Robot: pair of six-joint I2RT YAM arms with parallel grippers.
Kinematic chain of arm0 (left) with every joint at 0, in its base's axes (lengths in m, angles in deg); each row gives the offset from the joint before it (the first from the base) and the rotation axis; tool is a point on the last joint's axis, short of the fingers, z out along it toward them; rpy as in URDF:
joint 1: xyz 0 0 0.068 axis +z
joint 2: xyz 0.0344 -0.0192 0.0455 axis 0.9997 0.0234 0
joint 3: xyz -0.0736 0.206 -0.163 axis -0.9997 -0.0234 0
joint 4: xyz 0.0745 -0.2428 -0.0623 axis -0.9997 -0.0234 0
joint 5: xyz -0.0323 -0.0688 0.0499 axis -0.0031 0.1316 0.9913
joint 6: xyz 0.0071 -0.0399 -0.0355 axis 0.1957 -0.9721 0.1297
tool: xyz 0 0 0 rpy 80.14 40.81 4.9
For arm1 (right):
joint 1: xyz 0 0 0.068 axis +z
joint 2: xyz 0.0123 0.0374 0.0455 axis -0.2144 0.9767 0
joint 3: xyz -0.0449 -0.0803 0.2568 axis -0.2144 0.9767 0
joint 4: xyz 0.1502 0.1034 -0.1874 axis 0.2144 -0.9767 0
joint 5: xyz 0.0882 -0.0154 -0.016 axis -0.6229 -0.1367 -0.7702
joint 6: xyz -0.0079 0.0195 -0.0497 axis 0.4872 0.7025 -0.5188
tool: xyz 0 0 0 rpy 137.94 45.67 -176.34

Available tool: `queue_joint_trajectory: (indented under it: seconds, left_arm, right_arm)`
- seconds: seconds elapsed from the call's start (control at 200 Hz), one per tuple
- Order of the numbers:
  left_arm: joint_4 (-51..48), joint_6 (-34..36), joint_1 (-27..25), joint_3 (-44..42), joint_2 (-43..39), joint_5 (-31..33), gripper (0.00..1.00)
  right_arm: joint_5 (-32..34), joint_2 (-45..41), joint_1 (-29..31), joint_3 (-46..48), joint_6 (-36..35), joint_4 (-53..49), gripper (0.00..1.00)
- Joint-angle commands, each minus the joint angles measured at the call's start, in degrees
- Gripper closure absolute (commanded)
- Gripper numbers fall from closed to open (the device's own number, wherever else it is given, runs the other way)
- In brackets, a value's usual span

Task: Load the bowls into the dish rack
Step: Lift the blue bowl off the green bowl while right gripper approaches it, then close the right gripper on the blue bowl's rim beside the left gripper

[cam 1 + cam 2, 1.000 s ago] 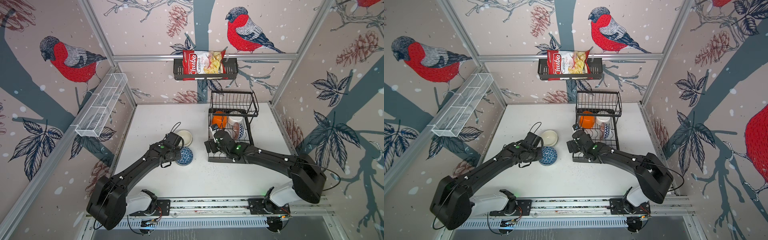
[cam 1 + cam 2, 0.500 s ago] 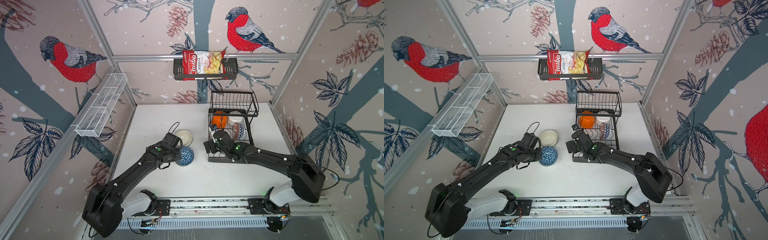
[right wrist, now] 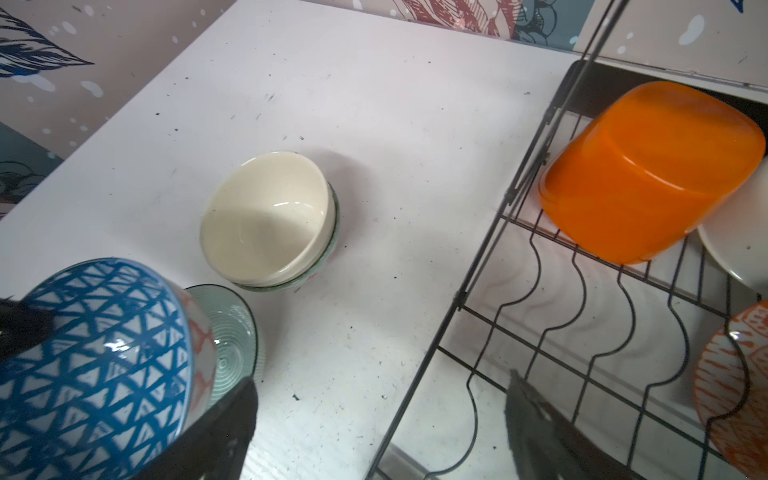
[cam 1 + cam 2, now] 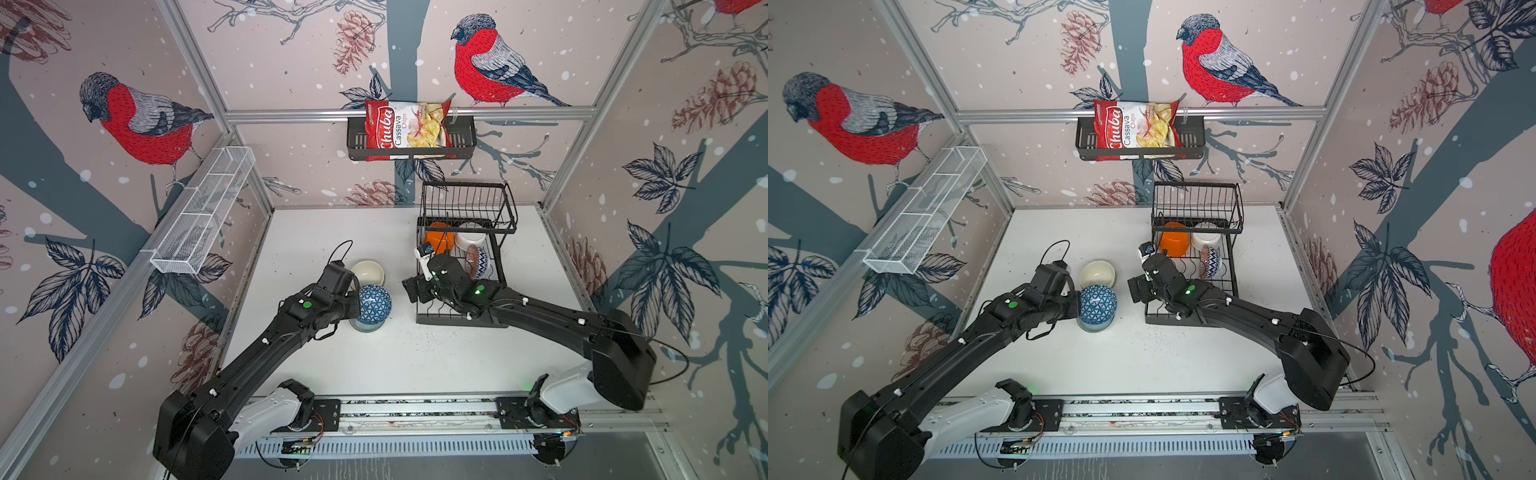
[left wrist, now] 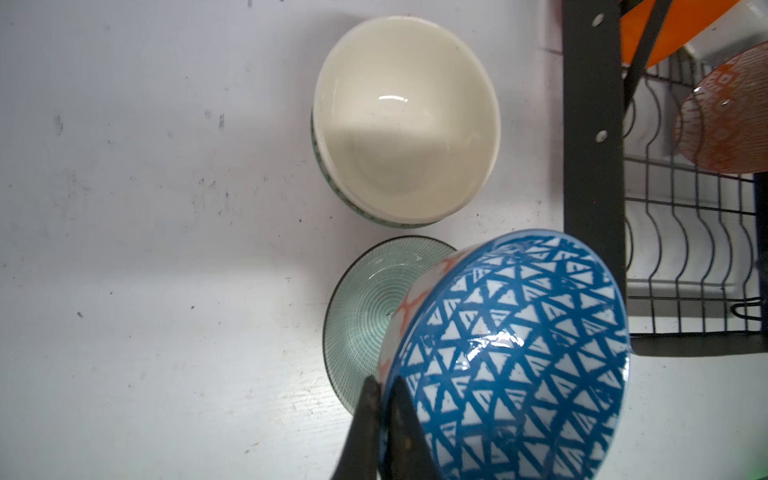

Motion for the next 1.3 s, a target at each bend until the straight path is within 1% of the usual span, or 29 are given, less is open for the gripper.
queue_joint_trajectory:
  seconds: [0.0, 0.09, 0.3, 0.415, 0.51, 0.745, 0.85, 1.246, 1.296]
  left_arm:
    - [5.31, 0.51, 0.15, 0.99, -0.58, -1.22, 1.00]
    - [5.59, 0.78, 0.13, 1.87, 0.20, -1.12, 1.00]
    - [6.69, 1.20, 0.12, 3.37, 2.73, -1.21, 1.00]
    - [7.44, 1.23, 0.15, 3.50, 3.53, -1.51, 1.00]
    - [7.53, 1.46, 0.13, 3.51, 4.15, -1.53, 1.00]
    - [7.65, 1.63, 0.16, 3.56, 4.79, -1.49, 1.00]
    - [7.70, 1.84, 0.16, 3.51, 4.78, -1.38, 1.00]
    - [8.14, 1.98, 0.13, 3.34, 5.14, -1.13, 1.00]
    - [8.22, 1.92, 0.12, 3.29, 5.06, -1.12, 1.00]
  right_arm:
    - [-1.27, -0.75, 0.60, -1.08, 0.69, -0.71, 0.09]
    - [-1.84, -0.89, 0.88, -1.80, 0.84, -1.34, 0.11]
    - [-3.49, -0.22, 1.49, -3.32, 1.35, -2.16, 0.17]
    - [-4.40, 0.81, 1.76, -4.40, 1.66, -2.55, 0.28]
    - [-5.24, 2.13, 2.11, -5.49, 1.65, -3.00, 0.34]
    - [-6.16, 5.62, 3.60, -8.23, 1.34, -3.87, 0.39]
    - [-6.27, 7.63, 3.86, -9.39, 1.58, -4.74, 0.44]
    - [-7.29, 11.66, 4.17, -11.39, 2.16, -5.03, 0.53]
    - [-7.25, 12.06, 4.19, -11.56, 2.33, -5.04, 0.56]
